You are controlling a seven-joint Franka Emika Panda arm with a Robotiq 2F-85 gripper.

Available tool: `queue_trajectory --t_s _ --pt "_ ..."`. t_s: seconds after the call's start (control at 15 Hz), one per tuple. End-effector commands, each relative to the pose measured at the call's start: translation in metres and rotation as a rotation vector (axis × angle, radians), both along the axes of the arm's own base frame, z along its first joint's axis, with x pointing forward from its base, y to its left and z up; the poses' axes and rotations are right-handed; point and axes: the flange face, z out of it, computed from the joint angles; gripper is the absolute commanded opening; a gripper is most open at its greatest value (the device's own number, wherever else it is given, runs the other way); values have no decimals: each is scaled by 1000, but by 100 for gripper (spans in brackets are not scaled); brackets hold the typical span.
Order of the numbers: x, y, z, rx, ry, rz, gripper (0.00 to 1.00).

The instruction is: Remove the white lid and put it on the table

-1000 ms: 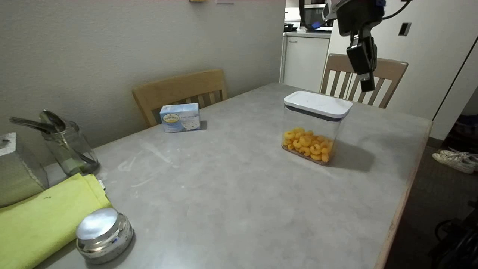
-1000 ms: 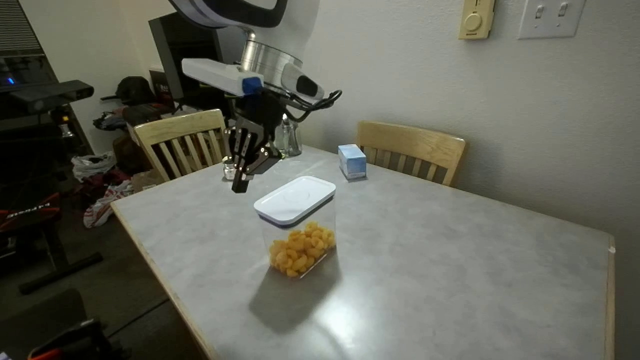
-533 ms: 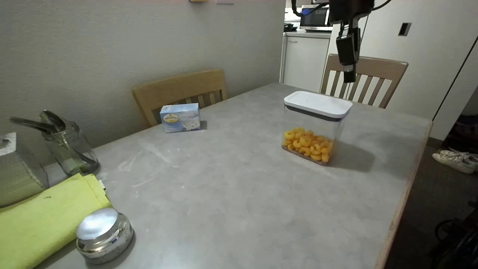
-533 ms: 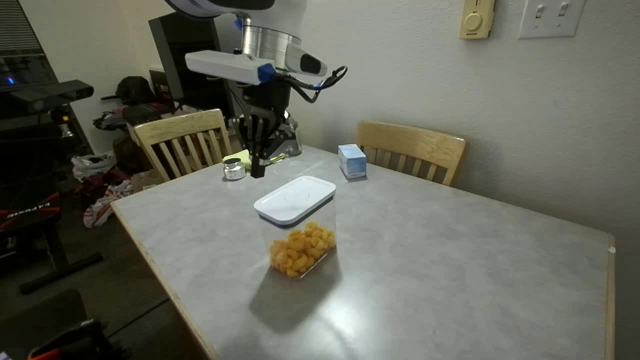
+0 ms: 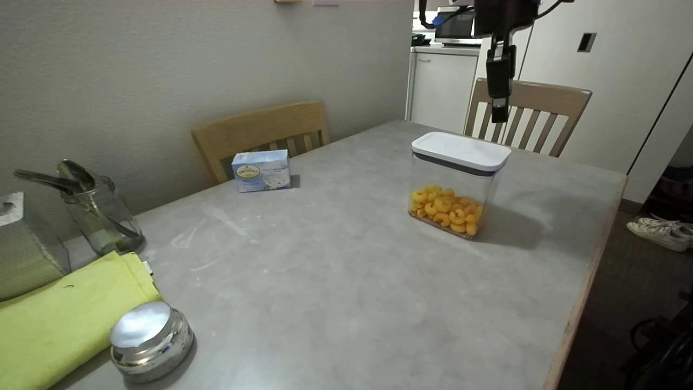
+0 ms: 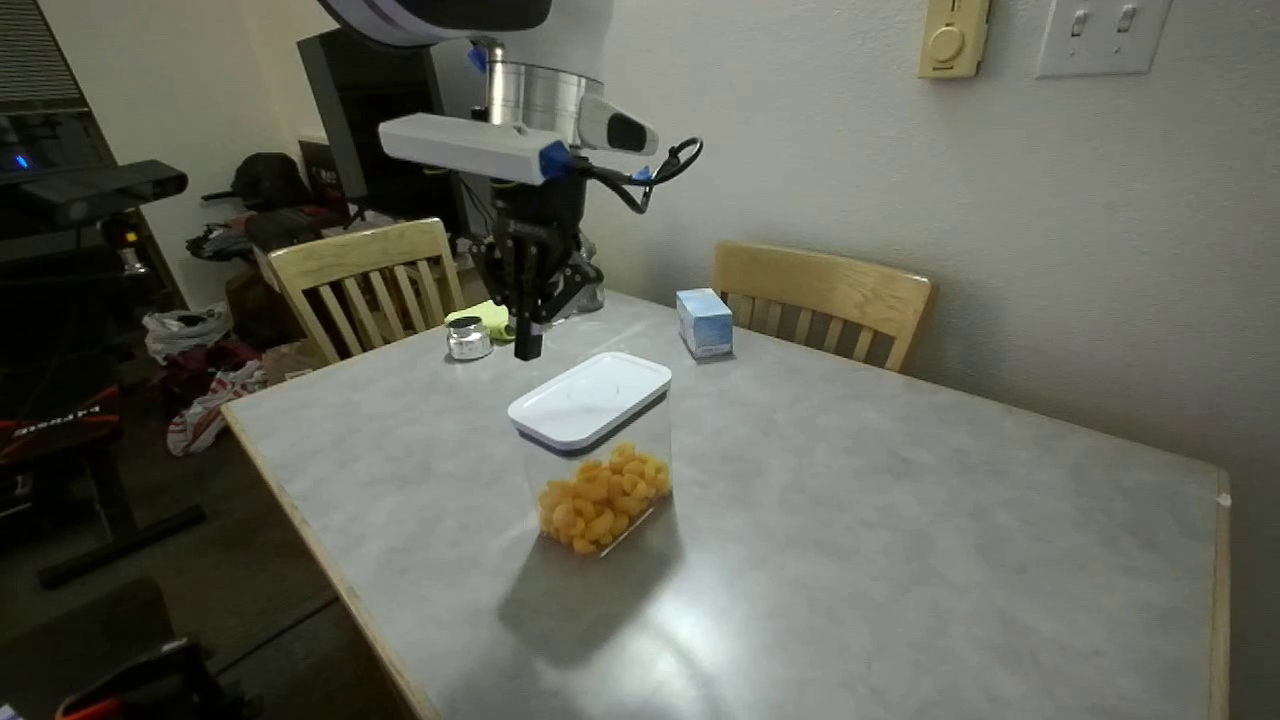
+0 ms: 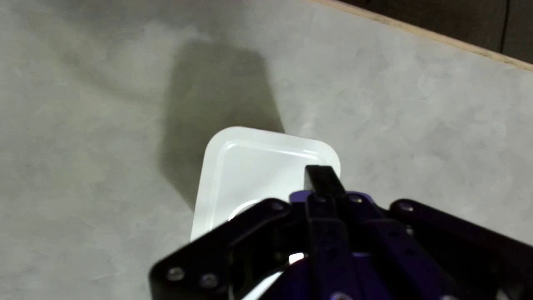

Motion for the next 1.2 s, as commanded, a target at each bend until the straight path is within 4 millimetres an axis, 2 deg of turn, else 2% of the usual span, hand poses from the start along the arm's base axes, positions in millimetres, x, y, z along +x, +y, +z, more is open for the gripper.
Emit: queue_trajectory --t_s 0.0,0.33,0.8,1.13 --pt "2 -3 -9 -23 -37 70 0" --pt "11 -11 -22 -43 -68 139 0" --pt "24 -18 -51 -33 -111 198 0" --pt "30 -15 -57 -23 -137 225 0"
